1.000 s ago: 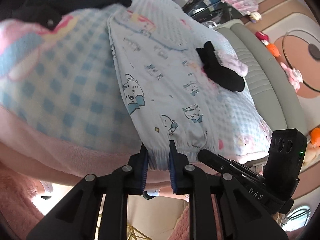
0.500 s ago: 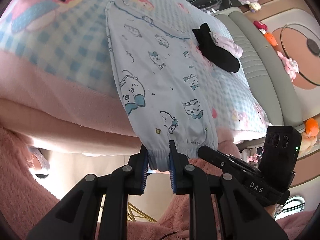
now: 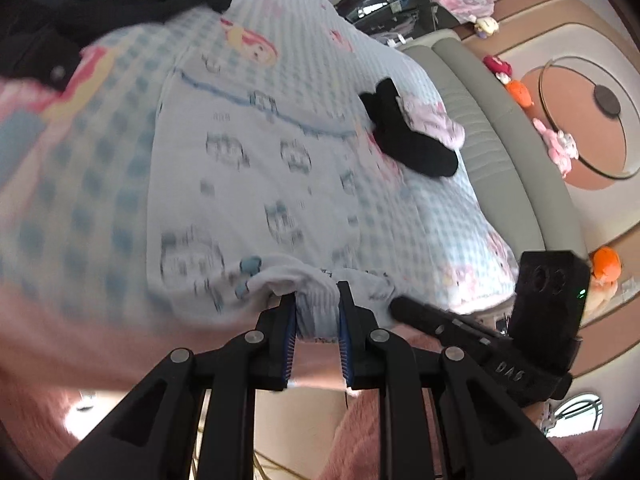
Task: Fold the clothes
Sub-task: 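Lift the cuffs with both grippers and fold them toward the waistband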
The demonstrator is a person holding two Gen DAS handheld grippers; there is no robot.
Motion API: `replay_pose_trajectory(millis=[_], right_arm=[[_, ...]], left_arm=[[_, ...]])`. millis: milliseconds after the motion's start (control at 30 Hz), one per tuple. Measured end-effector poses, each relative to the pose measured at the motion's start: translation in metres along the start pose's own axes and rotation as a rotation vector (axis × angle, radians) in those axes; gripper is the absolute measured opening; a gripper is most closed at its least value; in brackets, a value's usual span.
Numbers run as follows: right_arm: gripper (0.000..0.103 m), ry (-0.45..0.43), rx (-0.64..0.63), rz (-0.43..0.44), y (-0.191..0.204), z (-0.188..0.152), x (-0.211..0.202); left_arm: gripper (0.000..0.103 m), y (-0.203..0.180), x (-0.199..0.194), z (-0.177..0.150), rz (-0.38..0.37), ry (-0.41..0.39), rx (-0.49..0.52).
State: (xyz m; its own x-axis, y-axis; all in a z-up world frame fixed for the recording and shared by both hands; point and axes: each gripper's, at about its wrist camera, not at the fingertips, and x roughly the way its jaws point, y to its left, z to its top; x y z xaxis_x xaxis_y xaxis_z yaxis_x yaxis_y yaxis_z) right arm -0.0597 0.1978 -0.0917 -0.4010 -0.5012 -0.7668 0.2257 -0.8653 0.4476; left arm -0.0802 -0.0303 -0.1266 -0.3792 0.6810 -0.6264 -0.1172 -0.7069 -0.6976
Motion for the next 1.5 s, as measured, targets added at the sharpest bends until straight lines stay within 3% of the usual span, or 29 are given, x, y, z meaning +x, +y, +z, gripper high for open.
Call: replay_pose_trajectory(millis=[100, 133, 167, 233, 300, 367, 400, 500, 700, 733, 767, 800, 833, 867, 1000, 1067, 1100, 1133, 1167, 1233, 1400, 1500], right_arm=[[0.015, -0.037, 0.02, -0.006, -0.003, 0.04, 0.013], [0.021, -0.048, 0.033, -0.019, -0.006, 0.051, 0.02], [0.036, -0.054, 0.042, -0.033, -0.009, 0.059, 0.026], [0.042, -0.048, 0.048, -0.099, -0.012, 0.072, 0.039], [0.045, -0.052, 0.051, -0.109, -0.014, 0.074, 0.041], [0.055, -0.089, 0.052, -0.13, -0.023, 0.069, 0.034], [0.064, -0.108, 0.053, -0.145, -0.028, 0.066, 0.03], [0.067, -0.069, 0.041, -0.152, -0.041, 0.066, 0.037], [0.066, 0.049, -0.138, -0.121, -0.025, 0.073, 0.078], [0.066, 0.078, -0.155, -0.134, -0.025, 0.071, 0.085], [0.065, 0.107, -0.17, -0.15, -0.025, 0.069, 0.092], [0.056, 0.122, -0.179, -0.162, -0.024, 0.066, 0.095], [0.047, 0.117, -0.182, -0.162, -0.023, 0.063, 0.093], [0.041, 0.1, -0.185, -0.153, -0.021, 0.06, 0.089], [0.042, 0.105, -0.186, -0.146, -0.024, 0.052, 0.089], [0.048, 0.12, -0.147, -0.142, -0.032, 0.053, 0.096], [0.047, 0.124, -0.128, -0.137, -0.036, 0.055, 0.098], [0.043, 0.125, -0.118, -0.131, -0.036, 0.056, 0.1], [0.025, 0.118, -0.122, -0.128, -0.034, 0.057, 0.099], [0.011, 0.07, -0.147, -0.117, -0.024, 0.06, 0.087], [0.01, -0.001, -0.171, -0.108, -0.013, 0.082, 0.064], [0.01, -0.034, -0.172, -0.115, -0.015, 0.107, 0.062]], left_arm=[[0.021, 0.014, 0.019, 0.034, -0.016, 0.001, -0.032], [0.027, 0.022, 0.028, 0.047, -0.006, 0.022, -0.055], [0.036, 0.029, 0.037, 0.058, 0.005, 0.041, -0.074], [0.039, 0.03, 0.04, 0.066, 0.047, 0.029, -0.03], [0.043, 0.029, 0.032, 0.067, 0.073, -0.021, 0.016], [0.061, 0.031, 0.019, 0.064, 0.084, -0.08, 0.041], [0.064, 0.032, 0.014, 0.063, 0.091, -0.105, 0.052], [0.062, 0.037, 0.016, 0.06, 0.132, -0.1, 0.08], [0.06, 0.031, 0.042, 0.052, 0.228, -0.031, 0.197], [0.056, 0.034, 0.047, 0.052, 0.258, -0.017, 0.194], [0.043, 0.033, 0.046, 0.05, 0.261, -0.026, 0.205], [0.037, 0.031, 0.044, 0.048, 0.264, -0.034, 0.216], [0.03, 0.03, 0.043, 0.046, 0.267, -0.041, 0.226], [0.028, 0.027, 0.042, 0.048, 0.267, -0.045, 0.232], [0.029, 0.017, 0.038, 0.055, 0.266, -0.062, 0.257], [0.029, 0.012, 0.037, 0.058, 0.266, -0.07, 0.27], [0.024, 0.009, 0.036, 0.06, 0.266, -0.075, 0.276], [0.013, 0.007, 0.035, 0.061, 0.266, -0.079, 0.282], [0.01, 0.004, 0.034, 0.063, 0.266, -0.083, 0.289], [0.009, -0.001, 0.032, 0.067, 0.265, -0.091, 0.301], [0.009, -0.013, 0.029, 0.076, 0.265, -0.111, 0.33], [0.009, -0.001, 0.043, 0.095, 0.287, -0.106, 0.31]])
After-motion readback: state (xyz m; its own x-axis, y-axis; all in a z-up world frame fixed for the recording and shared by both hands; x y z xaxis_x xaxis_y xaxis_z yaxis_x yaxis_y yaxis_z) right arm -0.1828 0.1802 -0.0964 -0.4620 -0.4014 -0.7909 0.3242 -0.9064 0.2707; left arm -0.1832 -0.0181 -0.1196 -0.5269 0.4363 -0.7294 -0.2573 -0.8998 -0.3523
